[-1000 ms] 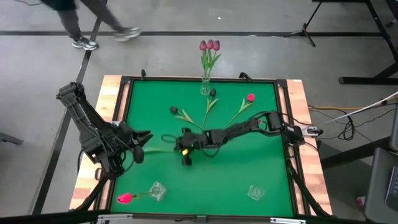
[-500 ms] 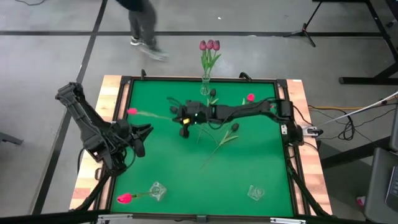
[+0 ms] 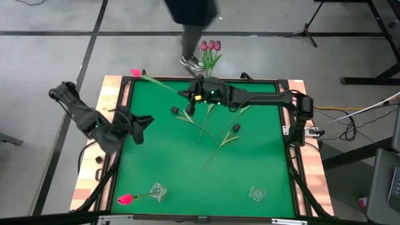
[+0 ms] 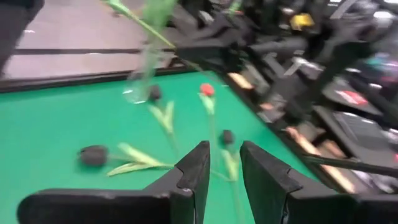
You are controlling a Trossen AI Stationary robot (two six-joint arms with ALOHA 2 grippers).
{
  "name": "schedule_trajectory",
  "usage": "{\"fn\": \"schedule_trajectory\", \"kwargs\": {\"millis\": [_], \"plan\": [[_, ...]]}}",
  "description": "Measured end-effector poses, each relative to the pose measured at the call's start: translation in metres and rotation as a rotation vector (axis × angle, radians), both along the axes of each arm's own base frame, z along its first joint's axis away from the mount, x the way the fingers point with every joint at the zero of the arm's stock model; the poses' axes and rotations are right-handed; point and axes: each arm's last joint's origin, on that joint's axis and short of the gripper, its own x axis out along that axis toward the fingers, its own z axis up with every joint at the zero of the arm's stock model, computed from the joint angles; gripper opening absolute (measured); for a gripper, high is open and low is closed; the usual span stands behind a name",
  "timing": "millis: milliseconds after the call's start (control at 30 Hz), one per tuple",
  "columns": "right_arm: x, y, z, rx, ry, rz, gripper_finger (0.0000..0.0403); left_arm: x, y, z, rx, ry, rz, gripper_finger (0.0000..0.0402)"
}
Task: Sort flowers into vase by color
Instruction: Put the bottom red tulip into the bottom left transparent vase
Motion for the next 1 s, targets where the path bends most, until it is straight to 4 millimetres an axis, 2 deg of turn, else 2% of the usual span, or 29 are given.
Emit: {"fn": "schedule_trajectory", "kwargs": {"millis": [233, 400, 500, 633, 733, 900, 1000], "plan": [[-0.015, 0.007, 0.042, -0.044, -0.188, 0.075, 0.0, 0.013, 0.002, 0.038, 0.146, -0.104, -0.2, 0.0088], [-0.029, 0.012, 0.073, -0.049, -0.327, 0.145, 0.0, 0.03, 0.007, 0.053, 0.286, -0.165, -0.331, 0.0088], [-0.041, 0.016, 0.09, -0.058, -0.377, 0.206, 0.0, 0.039, 0.017, 0.052, 0.347, -0.197, -0.356, 0.0088], [-0.054, 0.031, 0.108, -0.063, -0.429, 0.291, 0.0, 0.05, 0.037, 0.042, 0.356, -0.198, -0.39, 0.0088], [-0.059, 0.044, 0.118, -0.078, -0.479, 0.336, 0.0, 0.057, 0.054, 0.041, 0.368, -0.268, -0.412, 0.0088], [-0.061, 0.061, 0.124, -0.106, -0.519, 0.406, 0.0, 0.06, 0.074, 0.05, 0.437, -0.454, -0.538, 0.0088], [-0.059, 0.067, 0.124, -0.111, -0.557, 0.446, 0.0, 0.059, 0.081, 0.055, 0.467, -0.506, -0.574, 0.0088]]}}
